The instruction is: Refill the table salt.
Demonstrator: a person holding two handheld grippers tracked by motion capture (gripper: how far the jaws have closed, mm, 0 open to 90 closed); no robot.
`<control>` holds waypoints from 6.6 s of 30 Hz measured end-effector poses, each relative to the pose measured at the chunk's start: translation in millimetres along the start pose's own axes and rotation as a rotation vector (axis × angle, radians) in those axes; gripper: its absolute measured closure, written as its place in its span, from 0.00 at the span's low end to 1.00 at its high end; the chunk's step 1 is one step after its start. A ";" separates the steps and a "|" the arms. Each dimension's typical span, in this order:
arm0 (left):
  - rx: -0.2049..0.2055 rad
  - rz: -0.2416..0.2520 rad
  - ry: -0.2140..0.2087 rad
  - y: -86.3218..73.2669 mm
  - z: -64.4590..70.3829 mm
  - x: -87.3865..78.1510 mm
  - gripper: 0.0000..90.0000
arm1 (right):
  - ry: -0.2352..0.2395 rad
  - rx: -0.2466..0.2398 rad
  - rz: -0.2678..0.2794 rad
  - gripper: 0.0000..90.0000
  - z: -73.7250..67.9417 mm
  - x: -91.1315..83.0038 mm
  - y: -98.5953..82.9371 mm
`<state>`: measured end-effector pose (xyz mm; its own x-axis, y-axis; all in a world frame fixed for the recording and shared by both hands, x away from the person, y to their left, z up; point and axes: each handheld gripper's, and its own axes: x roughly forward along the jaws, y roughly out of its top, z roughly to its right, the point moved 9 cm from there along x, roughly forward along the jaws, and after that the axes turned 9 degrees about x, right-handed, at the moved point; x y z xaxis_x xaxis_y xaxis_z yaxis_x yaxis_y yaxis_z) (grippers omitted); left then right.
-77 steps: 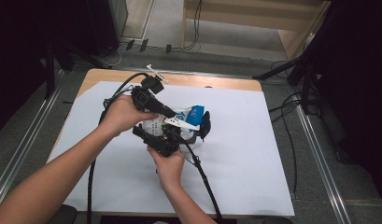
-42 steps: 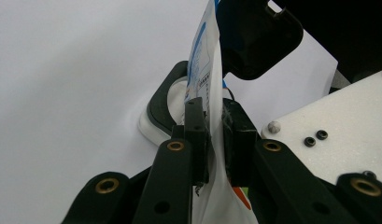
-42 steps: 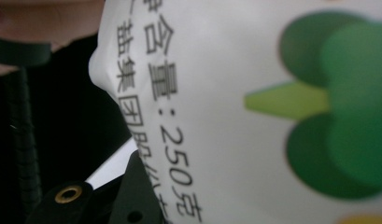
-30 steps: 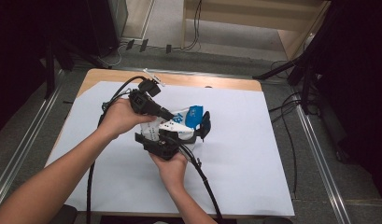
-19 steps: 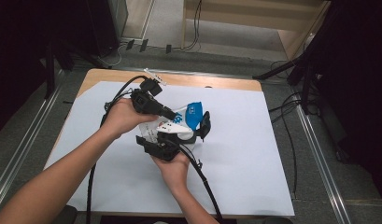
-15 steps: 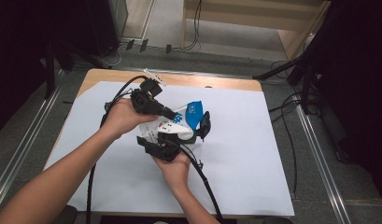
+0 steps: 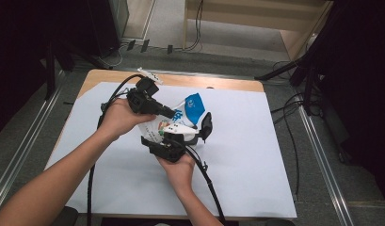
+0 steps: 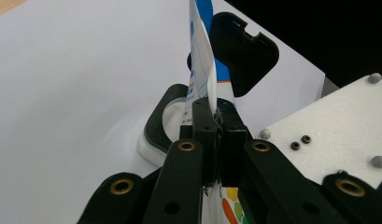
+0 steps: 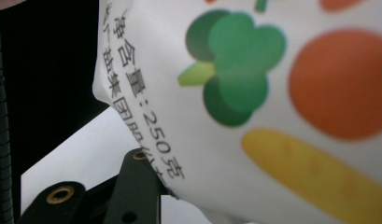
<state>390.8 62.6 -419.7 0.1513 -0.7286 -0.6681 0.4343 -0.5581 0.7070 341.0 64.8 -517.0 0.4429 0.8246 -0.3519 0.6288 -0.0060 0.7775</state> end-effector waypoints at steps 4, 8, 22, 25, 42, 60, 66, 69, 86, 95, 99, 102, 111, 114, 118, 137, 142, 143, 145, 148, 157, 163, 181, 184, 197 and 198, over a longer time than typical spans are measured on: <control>0.000 0.009 0.004 0.5 -0.9 -0.4 1.00 | -0.008 0.000 0.014 0.68 1.7 -0.9 1.5; 0.013 0.019 0.009 1.7 0.3 1.6 1.00 | -0.015 0.006 0.026 0.64 2.7 -1.7 3.5; 0.001 0.035 -0.003 -3.7 1.3 3.9 1.00 | -0.033 -0.022 0.036 0.71 2.2 -1.9 3.2; 0.008 0.029 -0.011 -5.9 2.6 2.6 0.99 | -0.035 -0.028 0.031 0.72 0.6 -1.4 1.7; -0.014 0.059 -0.044 -6.3 0.9 1.0 0.87 | -0.071 -0.113 0.009 0.77 -1.3 -1.6 0.2; 0.018 0.074 -0.032 -4.7 1.0 -4.3 0.99 | -0.053 -0.117 0.004 0.76 -3.8 -0.2 -1.4; 0.025 0.092 -0.035 -4.4 2.2 -10.9 1.00 | -0.053 -0.102 0.011 0.75 -1.9 -3.6 -1.9; 0.029 0.096 -0.029 -5.0 2.2 -13.4 1.00 | -0.059 -0.099 0.005 0.75 0.0 -5.1 -2.9; 0.031 0.146 -0.040 -6.9 1.7 -33.4 1.00 | -0.076 -0.067 0.012 0.72 10.4 -14.2 -0.8; 0.049 0.164 -0.042 -9.6 2.7 -45.3 1.00 | -0.090 -0.063 0.016 0.72 17.0 -19.9 1.9; 0.056 0.170 -0.035 -9.5 2.7 -50.0 1.00 | -0.095 -0.059 0.022 0.73 19.6 -22.3 3.5; 0.066 0.167 -0.038 -10.0 3.4 -51.7 1.00 | -0.097 -0.052 0.022 0.74 21.0 -23.7 4.5; 0.077 0.167 -0.050 -11.6 4.6 -51.9 1.00 | -0.116 -0.051 0.032 0.76 27.5 -27.9 7.2; 0.080 0.166 -0.050 -14.6 4.5 -52.8 1.00 | -0.124 -0.052 0.035 0.76 30.4 -29.7 7.7; 0.088 0.160 -0.044 -18.3 4.3 -53.7 1.00 | -0.134 -0.043 0.036 0.76 33.8 -31.7 8.2; 0.109 0.202 -0.026 -26.9 0.9 -60.4 1.00 | -0.141 -0.036 0.020 0.76 42.9 -37.2 10.8; 0.096 0.218 -0.017 -27.4 -2.8 -65.1 1.00 | -0.135 -0.046 0.004 0.75 42.6 -37.8 9.3; 0.091 0.221 -0.020 -27.9 -3.7 -66.4 1.00 | -0.133 -0.047 -0.002 0.75 42.2 -38.4 8.9; 0.084 0.236 -0.014 -28.8 -6.3 -70.7 1.00 | -0.131 -0.051 -0.012 0.74 40.9 -39.7 7.9; 0.072 0.257 0.002 -31.3 -11.4 -78.6 1.00 | -0.122 -0.059 -0.024 0.74 38.2 -42.7 7.2; 0.004 0.251 0.120 -64.2 -51.3 -89.4 1.00 | -0.088 -0.078 -0.057 0.72 30.8 -59.6 8.8; -0.033 0.238 0.169 -83.8 -79.9 -85.0 1.00 | -0.076 -0.085 -0.077 0.71 31.6 -71.9 10.4; -0.103 0.228 0.275 -125.3 -131.2 -53.7 1.00 | -0.051 -0.121 -0.113 0.69 48.5 -101.6 5.1; -0.110 0.248 0.264 -130.9 -130.7 -55.3 1.00 | -0.055 -0.122 -0.115 0.69 51.1 -103.9 2.9; -0.106 0.202 0.234 -153.7 -116.2 -60.9 0.98 | -0.063 -0.113 -0.120 0.68 60.7 -121.3 -1.2; -0.098 0.194 0.238 -152.6 -115.1 -60.3 0.97 | -0.068 -0.111 -0.119 0.68 62.0 -121.9 -1.3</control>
<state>417.6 237.4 -514.0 0.4381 -0.6975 -0.5671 0.4591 -0.3687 0.8082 325.8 -70.7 -507.4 0.4140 0.7755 -0.4767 0.6067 0.1553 0.7796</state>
